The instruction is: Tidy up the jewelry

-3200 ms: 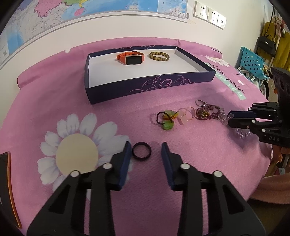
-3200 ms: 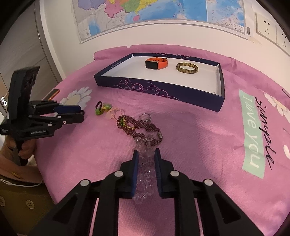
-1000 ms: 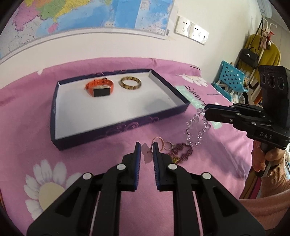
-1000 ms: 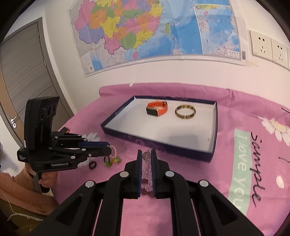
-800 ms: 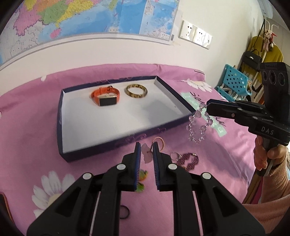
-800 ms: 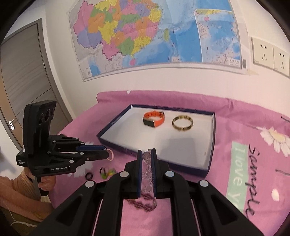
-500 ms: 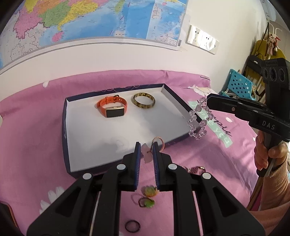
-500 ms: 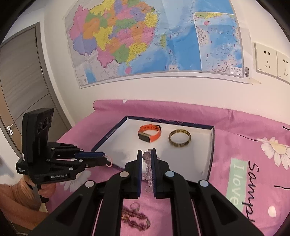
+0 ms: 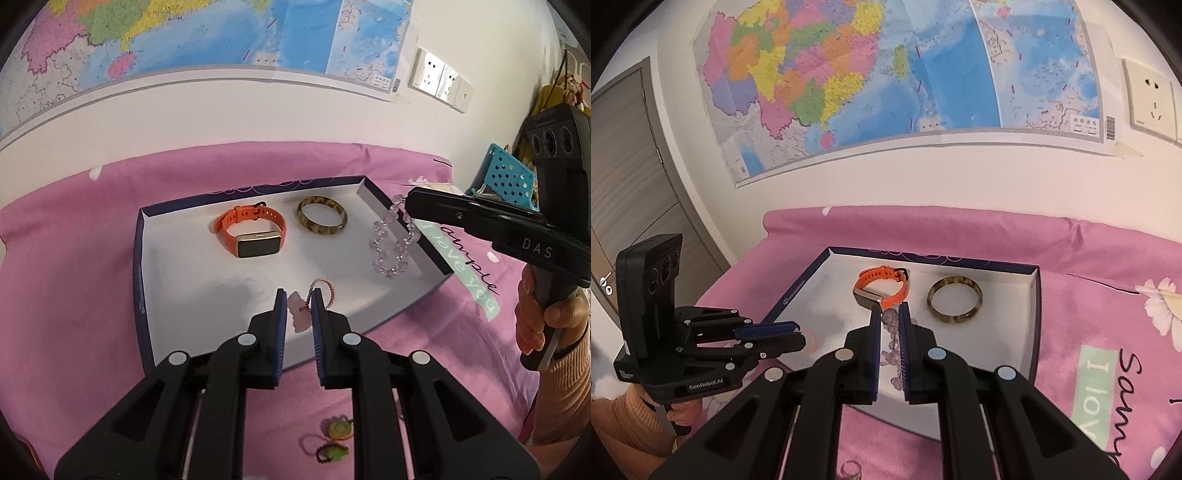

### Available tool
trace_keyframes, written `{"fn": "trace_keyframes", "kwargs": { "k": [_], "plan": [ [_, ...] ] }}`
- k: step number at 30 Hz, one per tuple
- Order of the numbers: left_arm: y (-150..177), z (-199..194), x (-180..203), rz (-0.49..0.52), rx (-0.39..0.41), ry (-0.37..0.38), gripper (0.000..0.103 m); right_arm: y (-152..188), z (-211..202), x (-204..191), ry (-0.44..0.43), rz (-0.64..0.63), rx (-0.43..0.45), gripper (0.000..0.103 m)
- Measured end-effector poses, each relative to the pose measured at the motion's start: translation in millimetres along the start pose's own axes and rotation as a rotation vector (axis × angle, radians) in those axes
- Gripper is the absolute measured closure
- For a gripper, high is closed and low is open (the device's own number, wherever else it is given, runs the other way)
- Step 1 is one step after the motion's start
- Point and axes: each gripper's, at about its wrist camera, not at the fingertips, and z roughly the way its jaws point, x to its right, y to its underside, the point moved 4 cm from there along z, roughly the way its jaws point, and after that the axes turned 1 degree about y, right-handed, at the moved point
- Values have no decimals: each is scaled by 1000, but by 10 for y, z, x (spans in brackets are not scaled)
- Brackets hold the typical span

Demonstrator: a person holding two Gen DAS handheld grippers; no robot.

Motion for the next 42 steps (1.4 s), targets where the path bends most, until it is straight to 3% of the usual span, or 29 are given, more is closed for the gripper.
{"fn": "trace_keyframes", "kwargs": {
  "k": [20, 42],
  "plan": [
    [-137, 412, -203, -36, -66, -62, 89, -73, 472, 83, -41, 78, -46, 95],
    [-167, 751, -307, -73, -126, -83, 89, 137, 706, 454, 55, 150, -138, 95]
  ]
}}
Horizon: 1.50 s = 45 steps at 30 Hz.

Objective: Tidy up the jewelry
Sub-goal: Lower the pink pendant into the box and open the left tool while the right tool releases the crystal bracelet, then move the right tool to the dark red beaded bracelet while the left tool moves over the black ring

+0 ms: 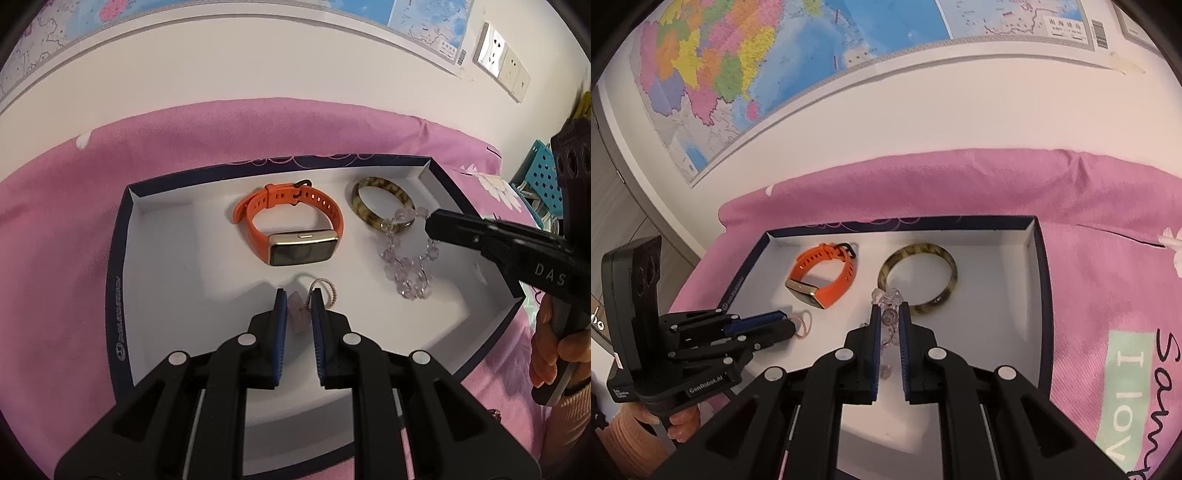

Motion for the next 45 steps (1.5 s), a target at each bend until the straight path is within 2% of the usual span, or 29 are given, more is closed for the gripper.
{"fn": "trace_keyframes", "kwargs": {
  "k": [14, 17, 19, 21, 26, 30, 33, 40, 45],
  "plan": [
    [-9, 10, -33, -16, 6, -8, 88, 121, 96, 92, 33, 14, -56, 92],
    [-12, 4, -24, -20, 6, -4, 81, 130, 88, 87, 37, 12, -57, 92],
    [-10, -2, -8, -14, 10, -15, 71, 128, 79, 85, 41, 10, -59, 92],
    [-1, -22, 13, -3, 11, -14, 69, 141, 62, 97, 45, 9, -60, 92],
    [10, -116, 18, -11, 26, -6, 65, 172, 4, 120, 61, 15, -54, 84],
    [43, -258, 29, -3, 51, 1, 53, 191, -119, 93, 75, 3, -24, 73],
    [100, -403, 48, 21, 75, -3, 53, 217, -272, 34, 77, -19, 12, 61],
    [314, -791, 120, 60, 141, 17, 51, 426, -731, -237, 31, -124, 84, 57],
    [549, -966, 168, 93, 159, 13, 48, 722, -903, -385, 12, -195, 68, 56]
  ]
}}
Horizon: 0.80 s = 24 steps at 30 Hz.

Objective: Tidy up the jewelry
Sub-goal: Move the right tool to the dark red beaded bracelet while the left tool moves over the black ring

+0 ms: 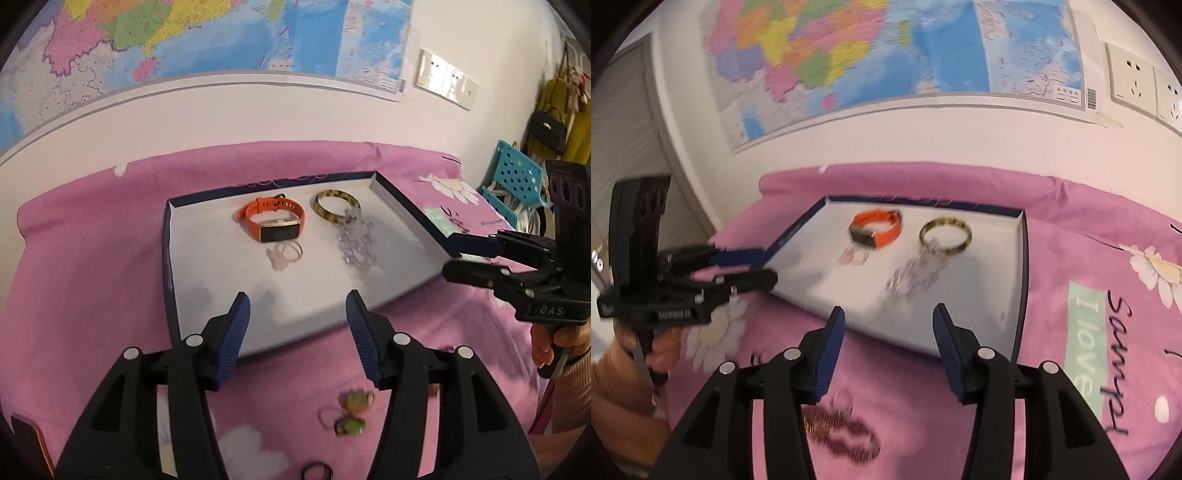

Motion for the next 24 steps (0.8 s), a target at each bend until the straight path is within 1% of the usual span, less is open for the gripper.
{"fn": "trace_keyframes", "kwargs": {
  "k": [4, 11, 17, 21, 24],
  "plan": [
    [152, -83, 35, 19, 2, -3, 47, 277, -69, -107, -5, -30, -41, 56],
    [372, -155, 25, -2, -13, 6, 47, 605, 10, -196, 0, -46, -116, 56],
    [507, -192, 19, -23, -24, 7, 47, 707, 51, -268, 10, -67, -140, 56],
    [574, -188, 21, -26, -33, 1, 47, 749, 81, -307, 15, -77, -149, 59],
    [631, -178, 31, -28, -44, 4, 47, 754, 81, -334, 20, -90, -152, 66]
  ]
}}
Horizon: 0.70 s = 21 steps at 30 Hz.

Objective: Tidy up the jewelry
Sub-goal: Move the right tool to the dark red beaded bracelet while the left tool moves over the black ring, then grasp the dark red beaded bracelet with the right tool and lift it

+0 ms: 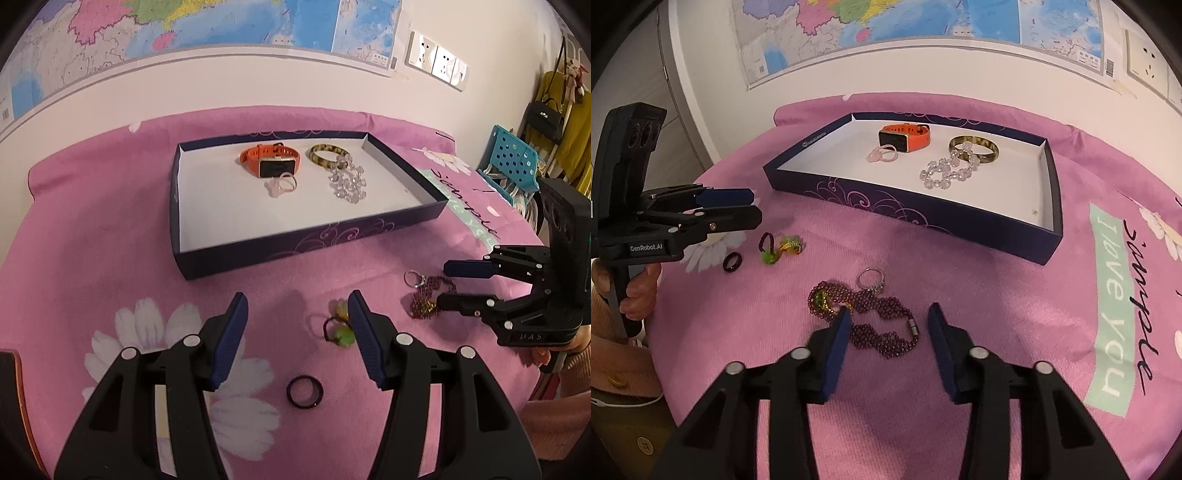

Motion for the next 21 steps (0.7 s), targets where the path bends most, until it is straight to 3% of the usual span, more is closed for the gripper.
{"fn": "trace_keyframes", "kwargs": {
  "k": [12, 21],
  "plan": [
    [107, 13, 18, -13, -12, 8, 47, 26, -6, -32, -21, -7, -1, 89],
    [183, -20, 58, -4, -18, 17, 47, 9, -53, -15, -35, 28, 21, 94]
  ]
}}
